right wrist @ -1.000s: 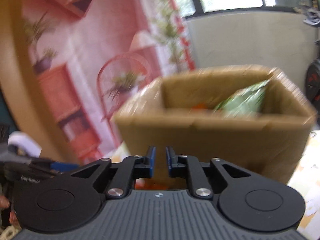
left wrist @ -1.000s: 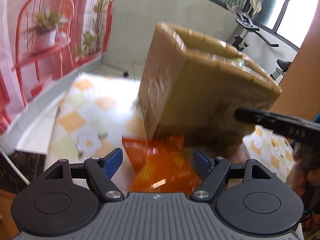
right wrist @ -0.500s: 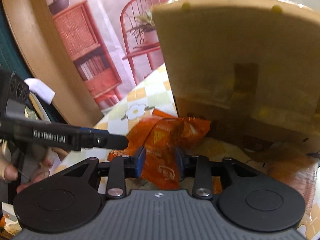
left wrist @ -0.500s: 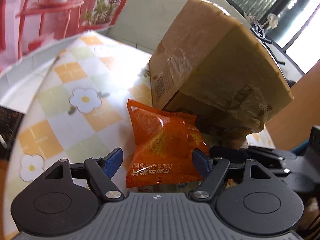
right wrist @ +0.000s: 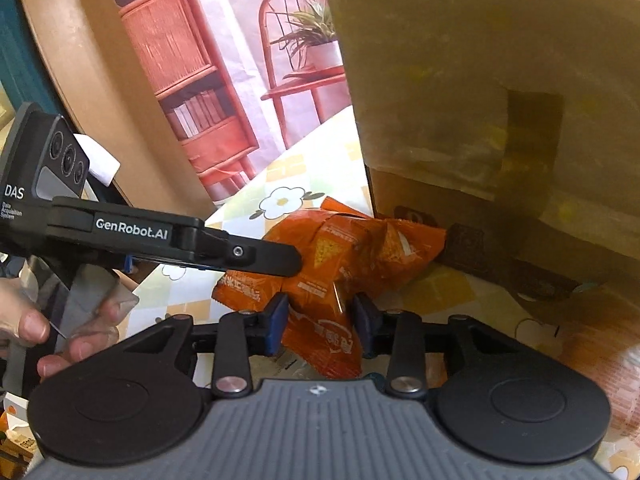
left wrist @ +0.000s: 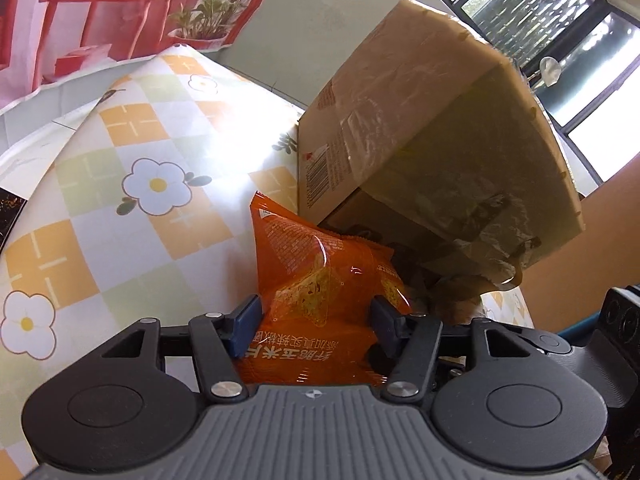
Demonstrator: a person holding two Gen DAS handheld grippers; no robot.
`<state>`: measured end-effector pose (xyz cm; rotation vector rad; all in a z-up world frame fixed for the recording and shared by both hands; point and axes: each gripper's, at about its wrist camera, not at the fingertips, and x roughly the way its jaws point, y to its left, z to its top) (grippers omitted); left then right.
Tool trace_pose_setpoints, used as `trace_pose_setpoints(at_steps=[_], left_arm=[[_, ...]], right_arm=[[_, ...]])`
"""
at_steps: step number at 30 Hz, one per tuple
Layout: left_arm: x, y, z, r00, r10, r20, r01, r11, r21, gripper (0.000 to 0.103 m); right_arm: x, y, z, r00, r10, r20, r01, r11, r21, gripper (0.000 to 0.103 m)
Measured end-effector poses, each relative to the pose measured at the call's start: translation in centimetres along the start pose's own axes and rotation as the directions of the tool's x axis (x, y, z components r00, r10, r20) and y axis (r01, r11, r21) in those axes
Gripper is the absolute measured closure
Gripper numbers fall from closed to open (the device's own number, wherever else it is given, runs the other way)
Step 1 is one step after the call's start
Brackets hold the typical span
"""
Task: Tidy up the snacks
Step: 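Carry the orange chip bag over the box with both grippers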
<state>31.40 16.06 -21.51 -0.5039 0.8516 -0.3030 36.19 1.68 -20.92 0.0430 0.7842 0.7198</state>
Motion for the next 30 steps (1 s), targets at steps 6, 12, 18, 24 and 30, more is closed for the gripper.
trace_pose_setpoints(at_steps=[6, 12, 18, 24, 30], left_arm=[[-3.5, -2.0, 0.2, 0.999, 0.006, 0.032, -0.006, 1.000, 0.028, 0.041], [-7.4, -5.7, 1.4, 0.995, 0.023, 0.102, -0.031, 0.996, 0.084, 0.041], [-10.0, -10.2, 3.4, 0.983, 0.005, 0.182, -0.030, 0.991, 0.134, 0.041], [-10.3, -14.9, 5.9, 0.974, -0.033, 0.225, -0.016, 0.977, 0.210, 0.043], [-8.3, -18.5, 8.2, 0.974, -0.055, 0.221, -0.008, 0.961, 0.276, 0.043]], right_arm=[[-1.9, 0.6, 0.1, 0.998, 0.039, 0.044, -0.039, 0.999, -0.013, 0.067], [-5.3, 2.0, 0.8, 0.989, 0.071, 0.131, -0.063, 0.996, -0.070, 0.067], [-9.7, 2.6, 2.3, 0.966, 0.082, 0.245, -0.054, 0.992, -0.118, 0.067], [-13.7, 1.6, 4.8, 0.937, 0.063, 0.342, -0.024, 0.993, -0.116, 0.067], [-17.0, -0.6, 7.1, 0.912, 0.023, 0.410, 0.017, 0.995, -0.093, 0.067]])
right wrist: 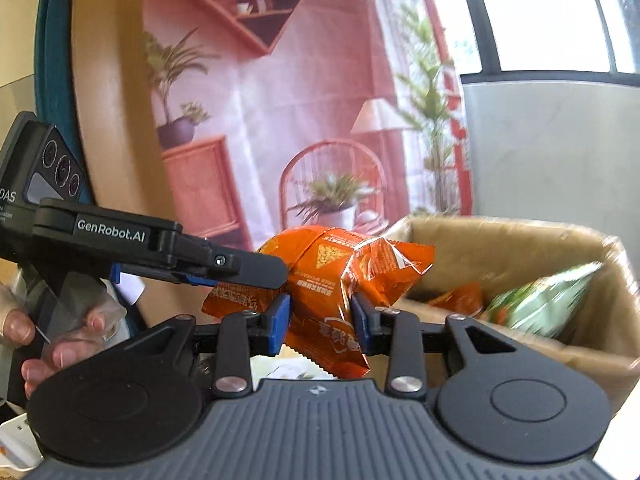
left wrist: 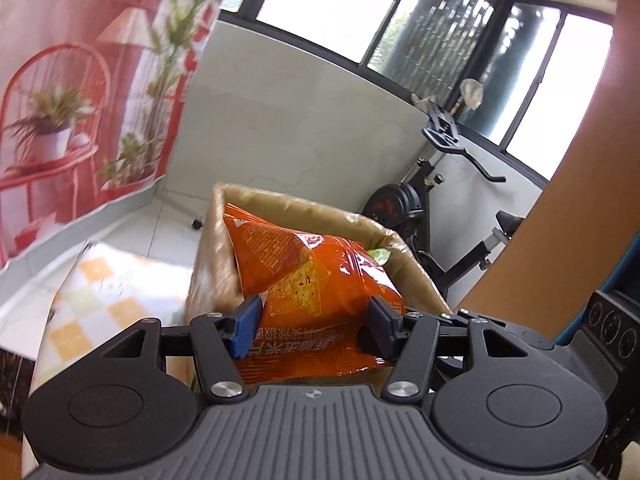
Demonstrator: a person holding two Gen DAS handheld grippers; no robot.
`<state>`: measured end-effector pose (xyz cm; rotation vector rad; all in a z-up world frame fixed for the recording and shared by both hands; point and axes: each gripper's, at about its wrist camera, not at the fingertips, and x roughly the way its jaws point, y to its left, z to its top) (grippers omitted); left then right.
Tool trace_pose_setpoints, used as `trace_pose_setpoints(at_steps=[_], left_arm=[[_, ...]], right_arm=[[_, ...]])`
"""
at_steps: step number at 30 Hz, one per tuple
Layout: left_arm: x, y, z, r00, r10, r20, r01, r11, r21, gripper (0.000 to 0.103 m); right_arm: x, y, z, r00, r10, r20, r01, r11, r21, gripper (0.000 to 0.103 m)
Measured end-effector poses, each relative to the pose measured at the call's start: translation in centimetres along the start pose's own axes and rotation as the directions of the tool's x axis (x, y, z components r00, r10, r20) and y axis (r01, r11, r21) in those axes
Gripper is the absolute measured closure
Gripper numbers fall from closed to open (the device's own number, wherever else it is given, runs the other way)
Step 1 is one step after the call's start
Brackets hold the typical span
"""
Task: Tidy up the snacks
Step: 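Carry the orange chip bag over the box with both grippers, then open both grippers to drop the orange bag into the box, then grasp the blue-printed white packet with the left gripper while the right grasps the pink bread bag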
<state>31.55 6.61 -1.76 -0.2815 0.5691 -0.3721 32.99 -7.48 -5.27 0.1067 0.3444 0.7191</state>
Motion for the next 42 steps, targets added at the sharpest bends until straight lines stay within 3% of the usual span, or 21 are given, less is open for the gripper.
trace_pose_setpoints(at_steps=[9, 17, 19, 22, 27, 34, 38, 42], left_arm=[[6.1, 0.4, 2.5, 0.999, -0.004, -0.049, 0.002, 0.999, -0.039, 0.043], [9.4, 1.1, 3.7, 0.997, 0.056, -0.051, -0.056, 0.998, 0.001, 0.043], [9.7, 1.5, 3.6, 0.994, 0.090, -0.060, -0.090, 0.996, 0.003, 0.038], [8.8, 2.5, 3.4, 0.995, 0.077, -0.059, -0.079, 0.996, -0.040, 0.031], [5.6, 2.6, 2.5, 0.995, 0.096, -0.029, -0.096, 0.995, -0.028, 0.030], [0.6, 2.0, 1.1, 0.991, 0.134, -0.014, -0.134, 0.991, -0.003, 0.030], [-1.6, 2.4, -1.0, 0.984, 0.175, 0.008, -0.175, 0.984, 0.027, 0.030], [-2.3, 3.2, -3.6, 0.979, 0.202, -0.011, -0.202, 0.979, 0.013, 0.030]], right_arm=[[2.2, -5.7, 2.7, 0.996, -0.078, -0.033, 0.080, 0.996, 0.046, 0.067], [6.3, -10.3, 3.6, 0.992, -0.110, -0.064, 0.116, 0.987, 0.110, 0.067], [7.3, -10.9, 3.5, 0.990, -0.121, -0.076, 0.129, 0.985, 0.112, 0.065], [7.9, -10.9, 3.1, 0.978, -0.180, -0.105, 0.190, 0.977, 0.098, 0.064], [5.8, -10.3, 1.7, 0.978, -0.184, -0.097, 0.193, 0.977, 0.091, 0.063], [0.2, -9.8, -0.4, 0.987, -0.160, -0.024, 0.162, 0.970, 0.184, 0.063], [-2.6, -9.2, -1.7, 0.985, -0.175, 0.006, 0.170, 0.965, 0.201, 0.056], [-4.5, -8.7, -3.6, 0.977, -0.213, 0.013, 0.206, 0.958, 0.198, 0.055]])
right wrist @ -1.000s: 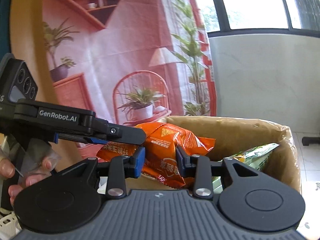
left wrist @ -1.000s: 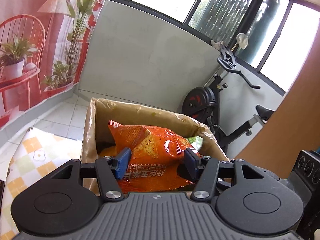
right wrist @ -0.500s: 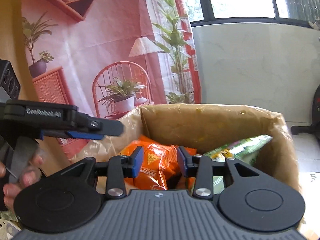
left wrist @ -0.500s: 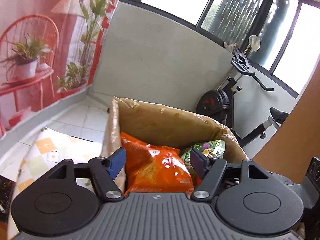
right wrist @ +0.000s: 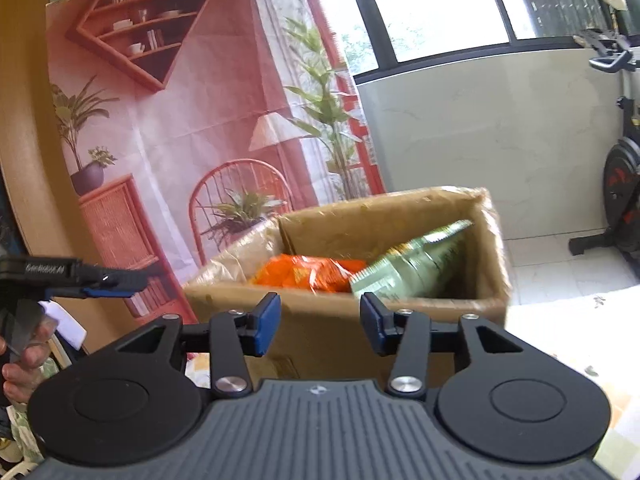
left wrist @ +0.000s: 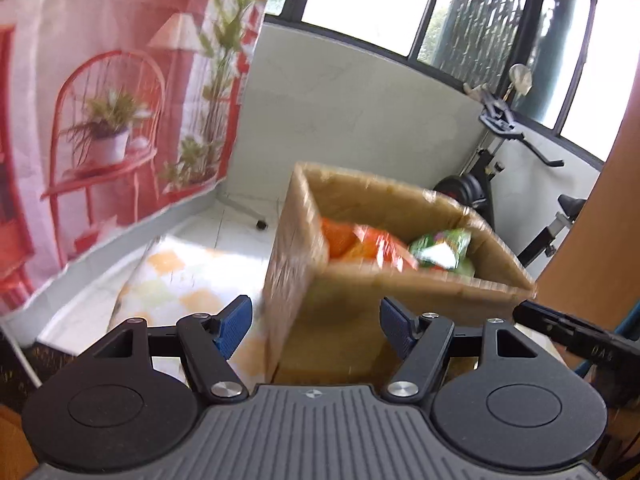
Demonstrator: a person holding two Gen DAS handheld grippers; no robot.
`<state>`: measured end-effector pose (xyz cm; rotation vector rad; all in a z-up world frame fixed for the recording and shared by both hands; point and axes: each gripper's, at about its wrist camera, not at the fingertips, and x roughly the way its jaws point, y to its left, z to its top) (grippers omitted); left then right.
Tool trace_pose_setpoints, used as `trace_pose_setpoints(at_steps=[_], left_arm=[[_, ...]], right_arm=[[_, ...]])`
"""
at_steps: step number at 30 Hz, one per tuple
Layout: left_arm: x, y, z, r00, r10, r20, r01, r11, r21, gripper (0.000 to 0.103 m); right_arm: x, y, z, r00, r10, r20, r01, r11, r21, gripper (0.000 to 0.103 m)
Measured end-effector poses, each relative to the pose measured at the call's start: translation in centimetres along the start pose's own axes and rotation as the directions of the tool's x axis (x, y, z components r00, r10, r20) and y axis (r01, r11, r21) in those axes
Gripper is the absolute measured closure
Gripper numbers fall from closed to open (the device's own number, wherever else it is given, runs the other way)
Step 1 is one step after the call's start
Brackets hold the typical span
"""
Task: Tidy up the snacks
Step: 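Grasp the blue-printed white packet with the left gripper while the right grasps the pink bread bag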
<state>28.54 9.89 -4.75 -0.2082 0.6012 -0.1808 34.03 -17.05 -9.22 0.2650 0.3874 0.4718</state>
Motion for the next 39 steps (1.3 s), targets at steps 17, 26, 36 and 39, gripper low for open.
trace_pose_setpoints(at_steps=[17, 26, 36, 39], left_arm=[[3.2, 2.5, -8.2, 0.985, 0.121, -0.127, -0.138, 0.980, -0.142, 0.030], [4.6, 2.1, -10.5, 0.977, 0.116, -0.179, -0.144, 0.978, -0.152, 0.030], [5.2, 0.8, -12.8, 0.969, 0.115, -0.220, -0.145, 0.981, -0.125, 0.030], [5.5, 0.6, -13.1, 0.966, 0.117, -0.229, -0.148, 0.981, -0.123, 0.030]], right_arm=[[1.3, -3.1, -8.4, 0.957, -0.175, -0.231, 0.188, 0.982, 0.034, 0.020], [3.4, -2.5, -11.6, 0.913, -0.250, -0.322, 0.198, 0.963, -0.184, 0.013], [4.8, -2.6, -14.1, 0.883, -0.294, -0.366, 0.154, 0.918, -0.367, 0.013], [5.5, -2.5, -14.4, 0.882, -0.279, -0.380, 0.110, 0.905, -0.410, 0.013]])
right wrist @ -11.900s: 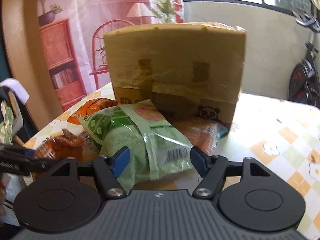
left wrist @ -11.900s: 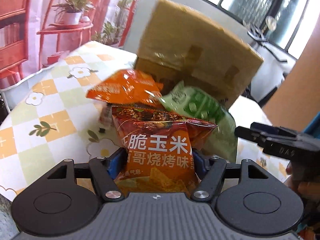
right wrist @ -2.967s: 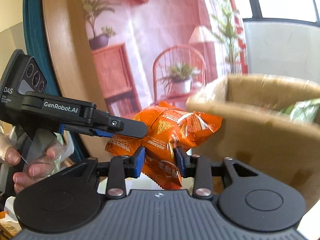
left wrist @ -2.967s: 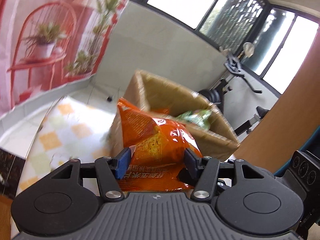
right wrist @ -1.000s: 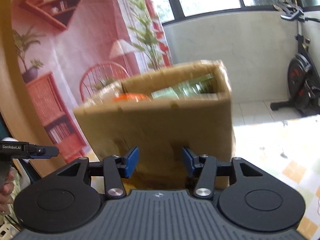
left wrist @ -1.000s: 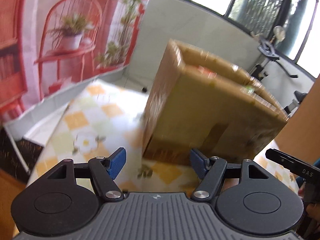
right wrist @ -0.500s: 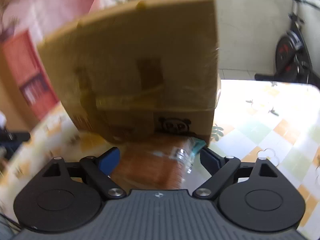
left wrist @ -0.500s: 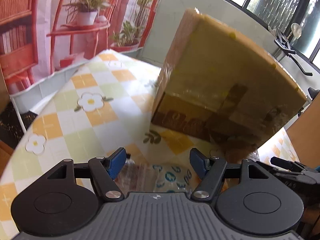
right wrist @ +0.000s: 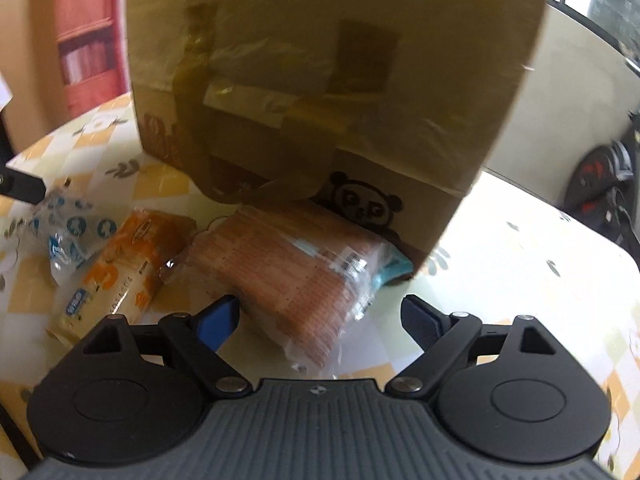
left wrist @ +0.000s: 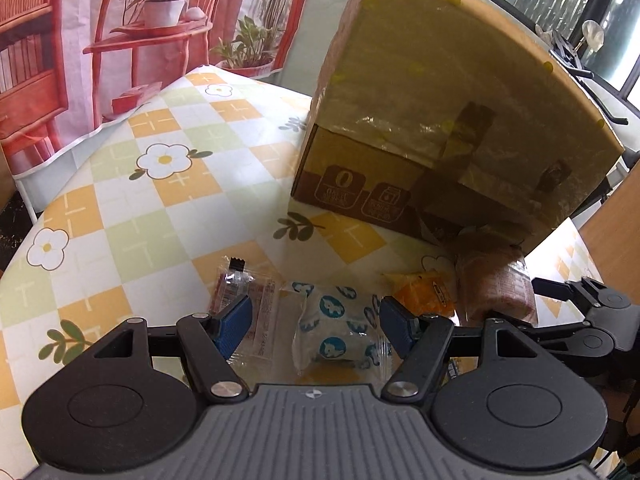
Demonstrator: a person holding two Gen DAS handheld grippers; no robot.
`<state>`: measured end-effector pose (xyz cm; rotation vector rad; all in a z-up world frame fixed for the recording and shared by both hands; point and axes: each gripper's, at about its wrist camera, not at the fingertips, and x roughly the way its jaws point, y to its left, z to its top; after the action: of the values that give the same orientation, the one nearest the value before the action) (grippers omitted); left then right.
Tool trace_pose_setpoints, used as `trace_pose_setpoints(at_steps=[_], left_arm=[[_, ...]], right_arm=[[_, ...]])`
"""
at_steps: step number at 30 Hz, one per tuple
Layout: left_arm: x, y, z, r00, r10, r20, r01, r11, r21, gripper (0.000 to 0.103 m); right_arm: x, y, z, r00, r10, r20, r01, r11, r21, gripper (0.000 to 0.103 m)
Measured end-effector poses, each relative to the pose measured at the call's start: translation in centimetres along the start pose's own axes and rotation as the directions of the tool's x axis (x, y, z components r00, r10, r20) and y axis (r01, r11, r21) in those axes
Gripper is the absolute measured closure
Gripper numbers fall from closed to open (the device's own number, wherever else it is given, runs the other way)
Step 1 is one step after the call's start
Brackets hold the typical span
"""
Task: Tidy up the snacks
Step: 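Grasp the blue-printed white packet with the left gripper while the right grasps the pink bread bag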
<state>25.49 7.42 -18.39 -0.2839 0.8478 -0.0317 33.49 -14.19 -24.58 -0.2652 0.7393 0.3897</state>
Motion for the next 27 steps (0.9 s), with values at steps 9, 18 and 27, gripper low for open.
trace_pose_setpoints(at_steps=[9, 18, 27], left_arm=[[0.4, -0.2, -0.4, 1.000, 0.003, -0.017, -0.003, 1.000, 0.003, 0.030], [0.5, -0.1, -0.3, 1.000, 0.001, -0.021, -0.001, 1.000, -0.005, 0.030], [0.8, 0.1, -0.5, 0.999, 0.007, -0.031, -0.008, 1.000, -0.006, 0.030]], right_arm=[[0.8, 2.0, 0.8, 0.994, 0.106, -0.010, -0.105, 0.991, 0.080, 0.014], [-1.0, 1.1, 1.6, 0.985, 0.170, 0.019, -0.170, 0.985, -0.005, 0.014], [-0.1, 1.6, 2.4, 0.969, 0.246, 0.036, -0.217, 0.908, -0.358, 0.014]])
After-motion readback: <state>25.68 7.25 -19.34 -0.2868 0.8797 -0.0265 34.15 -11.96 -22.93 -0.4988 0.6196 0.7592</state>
